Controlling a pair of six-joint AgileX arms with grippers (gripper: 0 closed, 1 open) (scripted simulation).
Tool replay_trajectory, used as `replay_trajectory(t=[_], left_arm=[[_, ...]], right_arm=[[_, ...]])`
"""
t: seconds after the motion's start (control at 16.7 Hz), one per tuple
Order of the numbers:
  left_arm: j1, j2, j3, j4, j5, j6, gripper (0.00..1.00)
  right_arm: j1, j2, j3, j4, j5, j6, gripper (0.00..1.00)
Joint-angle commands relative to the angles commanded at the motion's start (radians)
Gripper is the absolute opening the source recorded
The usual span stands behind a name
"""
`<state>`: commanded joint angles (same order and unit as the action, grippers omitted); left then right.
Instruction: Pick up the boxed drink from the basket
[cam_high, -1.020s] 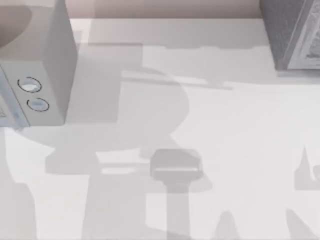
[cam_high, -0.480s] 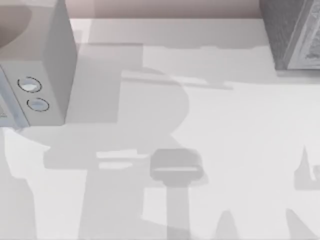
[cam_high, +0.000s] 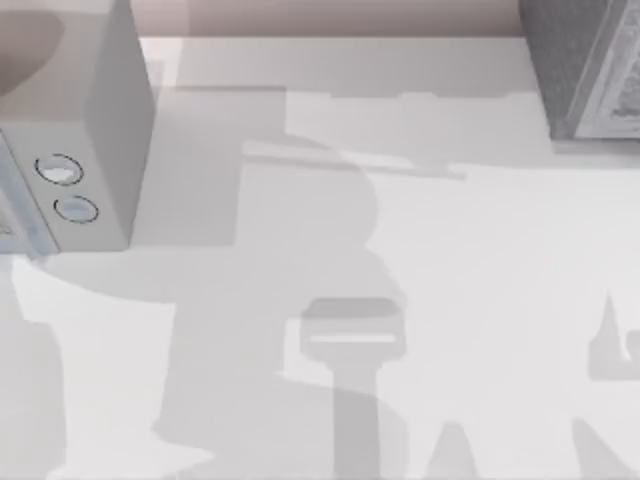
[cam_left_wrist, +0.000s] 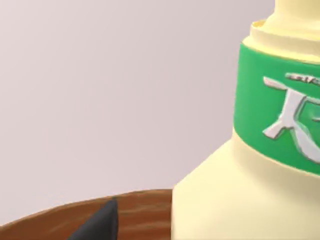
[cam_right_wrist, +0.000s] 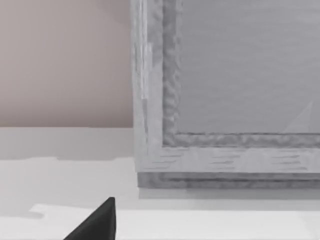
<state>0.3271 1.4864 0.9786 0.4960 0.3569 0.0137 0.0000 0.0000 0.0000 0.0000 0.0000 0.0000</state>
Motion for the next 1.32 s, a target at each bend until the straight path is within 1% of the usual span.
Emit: replay_trajectory(t=[0.42,1.2,1.26,1.32], left_arm=[[-0.012,0.036,0.029,0.006,-0.012,0.0,1.0],[-0.012,0.036,0.029,0.006,-0.012,0.0,0.02],[-0.012,0.036,0.029,0.006,-0.012,0.0,0.0],[-0.012,0.036,0.029,0.006,-0.012,0.0,0.0]], right_arm=[[0.0,0.0,0.0,0.0,0.0,0.0,1.0],[0.0,0.0,0.0,0.0,0.0,0.0,1.0],[0.0,0.0,0.0,0.0,0.0,0.0,1.0],[0.0,0.0,0.0,0.0,0.0,0.0,1.0]])
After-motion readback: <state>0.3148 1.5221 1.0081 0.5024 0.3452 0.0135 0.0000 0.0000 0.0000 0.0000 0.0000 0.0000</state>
